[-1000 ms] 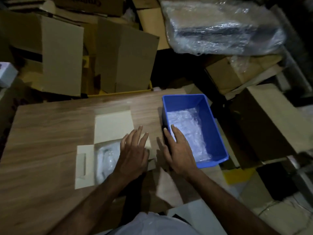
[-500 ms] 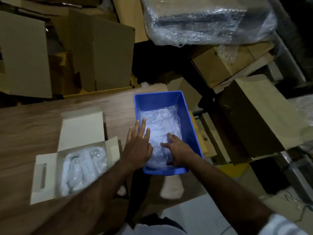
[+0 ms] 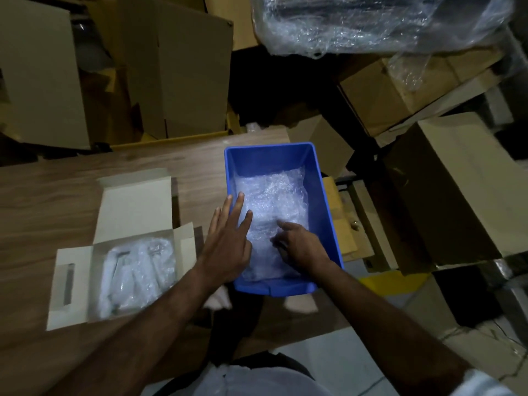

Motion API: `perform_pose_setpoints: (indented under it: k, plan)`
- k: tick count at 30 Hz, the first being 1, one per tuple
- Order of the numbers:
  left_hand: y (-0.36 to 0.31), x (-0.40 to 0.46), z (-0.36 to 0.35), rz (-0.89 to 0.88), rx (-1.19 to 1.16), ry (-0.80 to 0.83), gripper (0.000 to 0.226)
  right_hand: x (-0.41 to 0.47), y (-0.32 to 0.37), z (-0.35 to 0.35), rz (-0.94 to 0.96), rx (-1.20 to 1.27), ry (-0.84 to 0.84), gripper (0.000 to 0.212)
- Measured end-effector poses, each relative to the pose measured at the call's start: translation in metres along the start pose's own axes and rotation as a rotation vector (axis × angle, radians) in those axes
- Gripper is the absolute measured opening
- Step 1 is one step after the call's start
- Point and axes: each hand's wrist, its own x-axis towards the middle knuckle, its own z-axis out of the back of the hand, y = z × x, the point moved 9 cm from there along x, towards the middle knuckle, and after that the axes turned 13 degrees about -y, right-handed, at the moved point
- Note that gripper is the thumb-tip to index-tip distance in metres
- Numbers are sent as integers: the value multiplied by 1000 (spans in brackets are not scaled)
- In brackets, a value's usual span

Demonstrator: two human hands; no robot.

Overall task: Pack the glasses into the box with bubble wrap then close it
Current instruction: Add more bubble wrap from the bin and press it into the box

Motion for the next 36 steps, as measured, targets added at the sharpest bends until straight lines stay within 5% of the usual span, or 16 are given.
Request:
perform_pose_setpoints:
  k: [8,16,20,24,26,31,36]
  plan:
    - [2,0,1,-19,-44,43,79,-17,-5,48,-88,258,-414,24]
    - [-11,4,-11,-76,75,101,124,-30,8,80,-45,279,-604,19]
    - [-20,25,-2,-14,43,-57,85,-31,20,104,-77,270,-652,25]
    - [-2,28,43,-48,-300,-235,65,-37,40,129,-13,171,-675,22]
    - [4,20,76,-127,-403,-280,63,-36,59,130,44,186,-640,24]
    - [34,-13,148,-97,-540,-404,49,-22,114,116,271,240,-420,67]
    - [78,-48,196,-17,-649,-508,44,-6,160,115,380,75,-392,61]
